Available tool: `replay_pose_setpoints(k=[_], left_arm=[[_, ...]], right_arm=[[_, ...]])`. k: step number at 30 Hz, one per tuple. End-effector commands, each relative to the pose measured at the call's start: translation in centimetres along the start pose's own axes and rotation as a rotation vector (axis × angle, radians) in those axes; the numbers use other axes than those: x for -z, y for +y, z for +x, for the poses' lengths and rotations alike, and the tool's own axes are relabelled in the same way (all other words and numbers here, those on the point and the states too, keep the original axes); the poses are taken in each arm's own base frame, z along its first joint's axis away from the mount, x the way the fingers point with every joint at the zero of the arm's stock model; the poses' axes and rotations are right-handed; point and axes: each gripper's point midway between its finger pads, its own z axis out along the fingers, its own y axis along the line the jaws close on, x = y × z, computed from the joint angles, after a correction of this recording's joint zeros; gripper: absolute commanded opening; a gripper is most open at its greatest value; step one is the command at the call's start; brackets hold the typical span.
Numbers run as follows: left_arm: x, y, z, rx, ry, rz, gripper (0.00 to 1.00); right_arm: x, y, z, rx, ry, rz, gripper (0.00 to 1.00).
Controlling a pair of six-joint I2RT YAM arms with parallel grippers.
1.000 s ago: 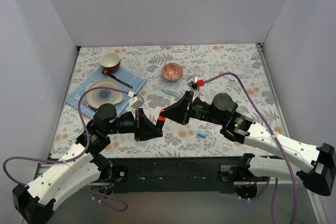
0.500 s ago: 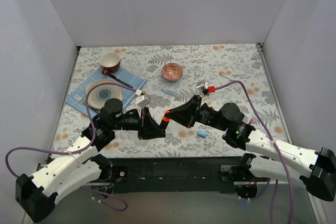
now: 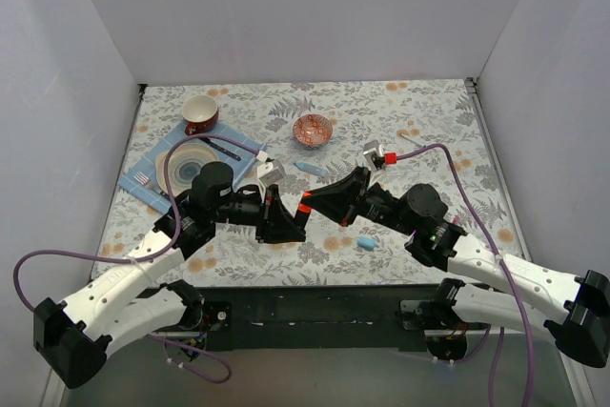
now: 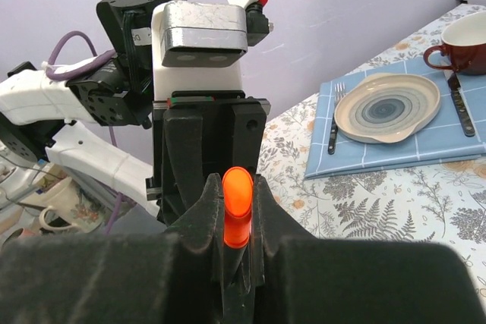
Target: Insert the pens into the pen caps
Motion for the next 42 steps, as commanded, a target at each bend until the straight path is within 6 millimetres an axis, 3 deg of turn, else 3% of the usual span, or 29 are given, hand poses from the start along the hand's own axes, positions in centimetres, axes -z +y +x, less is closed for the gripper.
replay_pose_setpoints(k=[1,8,14,20,25,33,36,42], left_arm=[[1.7,-0.6,-13.3,-0.266,-0.376,-0.153,0.00],[1.5,-0.7,-15.1,-0.286,-0.357,-0.159,0.00],[1.8,-1.2,-15.9,-0.319,-0.337,-0.130,0.00],[2.2,-3.7,-16.2,-0.350,-0.316,-0.006,0.00],[2.2,-4.7,-16.0,-0.362,-0.302,0.049,0.00],[1.7,-3.1,-16.9,-0.378,-0.295,-0.003,0.00],[1.4,-1.4,-16.3,-0.349,-0.268,-0.035,0.00],[2.3,0.6,-16.6,-0.329,-0.285,-0.087,0.00]], right_arm=[[5.6,1.5,15.0,-0.212,0.591,-0.089,0.01],[6.3,1.5,15.7,-0.189,0.638,-0.077,0.01],[7.5,3.5,15.9,-0.204,0.682,-0.200,0.01],[9.1,4.6,16.2,-0.211,0.735,-0.254,0.01],[10.0,4.0,17.4,-0.227,0.787,-0.228,0.01],[10.5,4.5,18.3,-0.323,0.826,-0.201,0.01],[10.8,4.4,19.4,-0.342,0.866,-0.172,0.01],[11.9,4.5,21.3,-0.374,0.938,-0.148,0.01]])
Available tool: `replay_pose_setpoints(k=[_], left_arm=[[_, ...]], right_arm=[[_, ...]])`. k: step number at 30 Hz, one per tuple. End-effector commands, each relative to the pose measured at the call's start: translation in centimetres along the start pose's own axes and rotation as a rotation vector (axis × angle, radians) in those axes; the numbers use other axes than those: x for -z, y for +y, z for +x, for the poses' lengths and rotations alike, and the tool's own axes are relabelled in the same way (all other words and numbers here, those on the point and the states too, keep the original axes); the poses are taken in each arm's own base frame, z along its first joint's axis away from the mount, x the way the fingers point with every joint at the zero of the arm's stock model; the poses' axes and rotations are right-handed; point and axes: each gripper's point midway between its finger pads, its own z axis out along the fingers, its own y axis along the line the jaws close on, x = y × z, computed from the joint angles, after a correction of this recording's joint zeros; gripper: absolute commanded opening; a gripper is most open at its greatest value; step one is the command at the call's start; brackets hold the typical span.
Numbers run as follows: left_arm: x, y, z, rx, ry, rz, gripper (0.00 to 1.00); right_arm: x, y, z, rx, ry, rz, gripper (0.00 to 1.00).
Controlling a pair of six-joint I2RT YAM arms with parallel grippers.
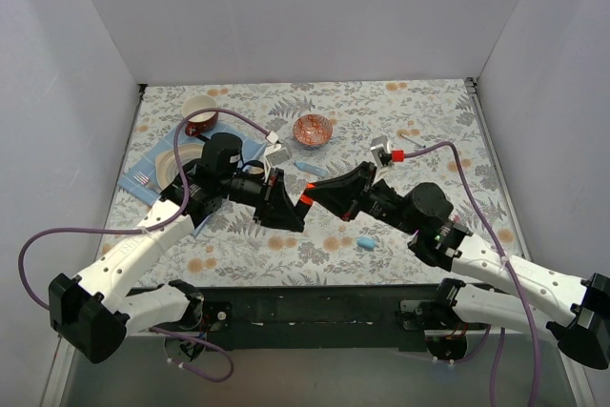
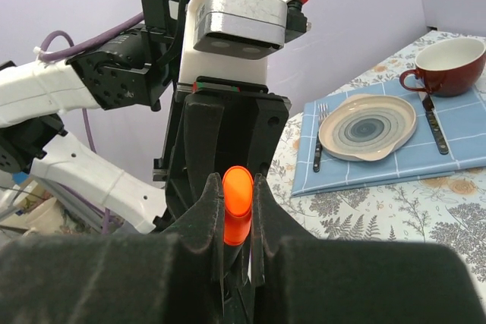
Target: Insert the pens into the pen caps
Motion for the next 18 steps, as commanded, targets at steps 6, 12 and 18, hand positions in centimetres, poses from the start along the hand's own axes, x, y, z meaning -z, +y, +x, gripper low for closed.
replay_pose_setpoints(k=[6,12,18], left_arm=[[4.1,0.7,-14.2,-0.401,-0.379,-0.264,0.00],[4.2,1.7,-14.8,-0.381,-0.403,-0.312,0.00],[4.0,2.0,-14.8,-0.380,-0.390,-0.308,0.00]], right_arm=[[13.0,5.0,22.2,-0.442,0.987,-0.151,0.01],[13.1,5.3,22.4,-0.516,1.020,-0.070,0.01],[11.5,6.1,21.9,-0.513,0.956,-0.070,0.01]])
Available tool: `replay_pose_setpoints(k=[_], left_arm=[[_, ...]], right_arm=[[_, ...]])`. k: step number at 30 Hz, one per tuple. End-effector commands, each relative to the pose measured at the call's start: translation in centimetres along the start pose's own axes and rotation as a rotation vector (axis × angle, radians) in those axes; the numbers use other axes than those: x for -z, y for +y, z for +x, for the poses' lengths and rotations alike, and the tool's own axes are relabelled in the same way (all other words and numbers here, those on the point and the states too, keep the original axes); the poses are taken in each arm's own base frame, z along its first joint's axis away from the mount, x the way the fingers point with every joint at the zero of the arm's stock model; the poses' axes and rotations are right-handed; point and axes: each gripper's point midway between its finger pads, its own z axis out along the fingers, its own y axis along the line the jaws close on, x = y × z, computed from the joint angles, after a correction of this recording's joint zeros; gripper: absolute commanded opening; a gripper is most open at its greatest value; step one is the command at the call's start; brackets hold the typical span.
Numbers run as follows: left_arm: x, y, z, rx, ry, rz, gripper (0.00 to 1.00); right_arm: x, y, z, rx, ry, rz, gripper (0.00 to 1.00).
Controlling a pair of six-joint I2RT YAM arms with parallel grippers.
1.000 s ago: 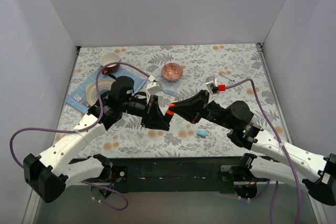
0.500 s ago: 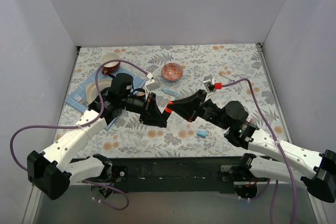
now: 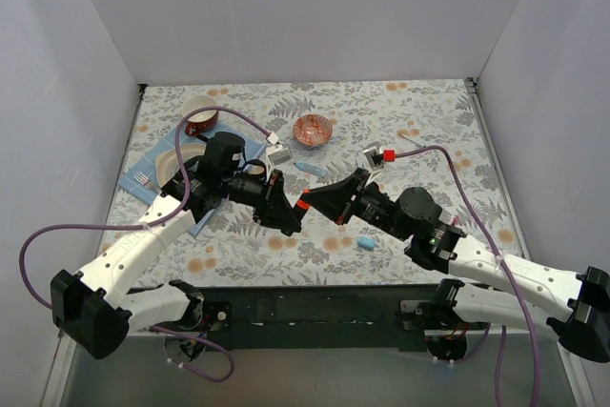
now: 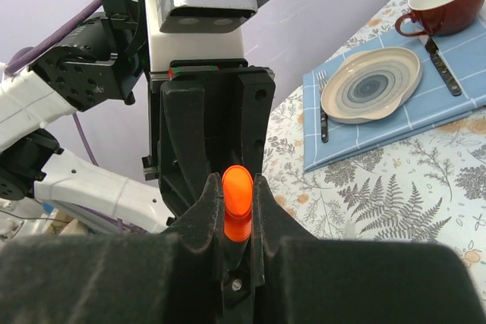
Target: Insert the pens into the pen caps
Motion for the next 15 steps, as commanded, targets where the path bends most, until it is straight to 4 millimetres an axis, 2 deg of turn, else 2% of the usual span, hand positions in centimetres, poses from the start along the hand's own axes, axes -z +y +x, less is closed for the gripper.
replay_pose_setpoints(k=[1,4,6,7,8,9,10,11,12,13,15], left_arm=[[4.0,-0.3,-15.2,-0.419,-0.445,-0.214,0.00],[3.5,-0.3,-14.3,-0.409,-0.417,-0.179,0.00],[3.0,-0.6,-13.2,-0.389,-0.379,-0.128,0.00],[2.4,-0.3,-12.2,-0.368,-0.351,-0.099,0.00],[2.2,-0.2,-11.5,-0.326,-0.339,-0.079,0.00],[1.9,-0.4,-10.8,-0.312,-0.321,-0.044,0.00],[1.7,-0.1,-10.2,-0.288,-0.309,-0.033,0.00],[1.3,0.6,-8.7,-0.231,-0.295,-0.031,0.00],[1.2,0.7,-8.4,-0.220,-0.307,-0.029,0.00],[1.0,1.3,-7.6,-0.182,-0.303,-0.035,0.00],[0.8,1.9,-6.4,-0.142,-0.315,-0.039,0.00]], right_arm=[[11.6,2.3,20.6,-0.287,0.940,-0.087,0.01],[10.5,2.0,19.3,-0.252,0.851,-0.062,0.01],[9.2,2.5,17.0,-0.228,0.750,-0.064,0.01],[8.1,1.8,15.5,-0.207,0.673,-0.022,0.01],[7.1,2.9,12.8,-0.187,0.593,-0.031,0.01],[6.3,3.1,11.1,-0.165,0.534,-0.017,0.01],[5.2,2.4,8.8,-0.121,0.426,0.042,0.03],[5.1,2.3,7.1,-0.103,0.376,0.080,0.09],[4.7,3.1,4.7,-0.089,0.306,0.081,0.19],[4.3,2.0,2.4,-0.069,0.203,0.163,0.43],[4.9,1.6,-0.9,-0.043,0.078,0.218,0.57]])
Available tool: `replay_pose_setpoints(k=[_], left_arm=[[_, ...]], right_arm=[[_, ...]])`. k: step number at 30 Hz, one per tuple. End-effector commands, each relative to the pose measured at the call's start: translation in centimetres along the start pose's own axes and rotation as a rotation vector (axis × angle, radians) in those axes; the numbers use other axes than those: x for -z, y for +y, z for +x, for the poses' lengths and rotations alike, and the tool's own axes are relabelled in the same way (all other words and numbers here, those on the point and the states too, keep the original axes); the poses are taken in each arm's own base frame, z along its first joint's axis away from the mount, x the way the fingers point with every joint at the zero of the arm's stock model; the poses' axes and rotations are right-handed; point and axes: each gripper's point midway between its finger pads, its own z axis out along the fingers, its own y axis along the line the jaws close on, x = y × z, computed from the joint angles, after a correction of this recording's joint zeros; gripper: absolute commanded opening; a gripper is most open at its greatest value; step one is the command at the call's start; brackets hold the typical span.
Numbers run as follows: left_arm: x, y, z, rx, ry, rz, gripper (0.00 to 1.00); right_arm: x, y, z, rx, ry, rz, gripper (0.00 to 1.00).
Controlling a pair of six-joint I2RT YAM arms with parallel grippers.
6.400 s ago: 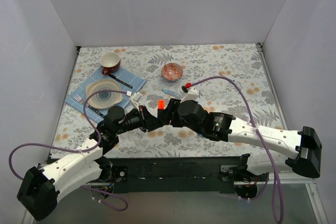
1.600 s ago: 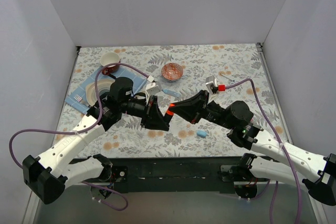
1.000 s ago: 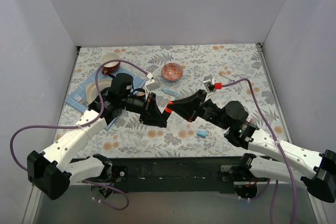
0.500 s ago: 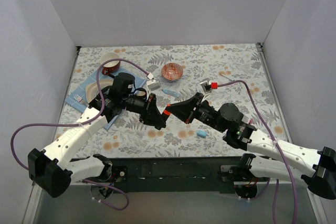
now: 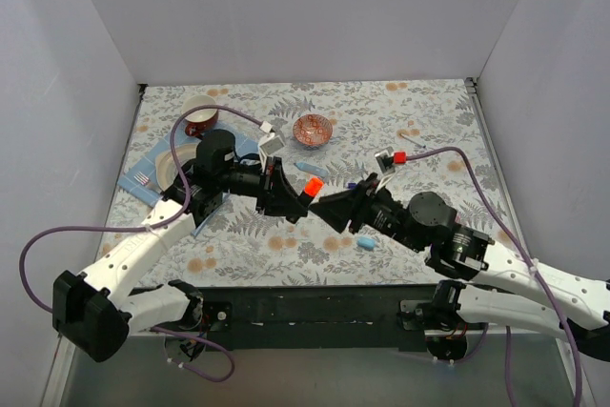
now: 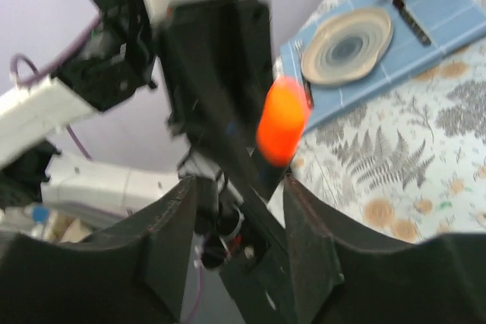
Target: Insert the pens into the pen caps
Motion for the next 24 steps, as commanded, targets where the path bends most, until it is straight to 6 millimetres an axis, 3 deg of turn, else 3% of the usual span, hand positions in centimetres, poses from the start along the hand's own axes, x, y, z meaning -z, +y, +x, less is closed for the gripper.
replay_pose_setpoints(k=[1,3,5,8,9,11,12,16,19,24], left_arm=[[1.3,3.9,-3.7,-0.060,-0.225,-0.183,0.00],[1.3,5.0,-2.5,0.008,-0.237,-0.231,0.00],[2.0,7.4,-2.3,0.060,-0.290,-0.356,0.00],[2.8,12.0,-0.9,0.199,-0.367,-0.562,0.00],[2.0,13.2,0.8,0.260,-0.343,-0.593,0.00],[1.3,15.0,2.0,0.356,-0.361,-0.675,0.00],[0.0,15.6,3.7,0.405,-0.322,-0.696,0.00],[-0.9,18.6,6.5,0.578,-0.347,-0.831,0.00],[-1.4,20.4,8.0,0.605,-0.325,-0.940,0.00],[-3.8,21.5,11.5,0.608,-0.157,-1.091,0.01]], right_arm=[[3.2,-0.4,0.5,0.024,0.057,0.085,0.67],[3.9,-1.5,-0.4,0.044,0.017,0.140,0.73],[5.0,-2.3,-0.8,0.050,-0.003,0.170,0.78],[6.1,-4.4,0.6,0.035,0.018,0.232,0.81],[6.4,-4.9,0.9,0.015,0.018,0.245,0.81],[7.2,-6.5,2.4,0.005,0.041,0.284,0.82],[7.4,-7.1,2.6,-0.016,0.036,0.309,0.82],[8.6,-8.2,2.7,-0.007,0.034,0.347,0.81],[8.8,-8.5,3.1,0.026,0.053,0.345,0.80],[8.8,-10.0,5.9,0.008,0.127,0.377,0.80]])
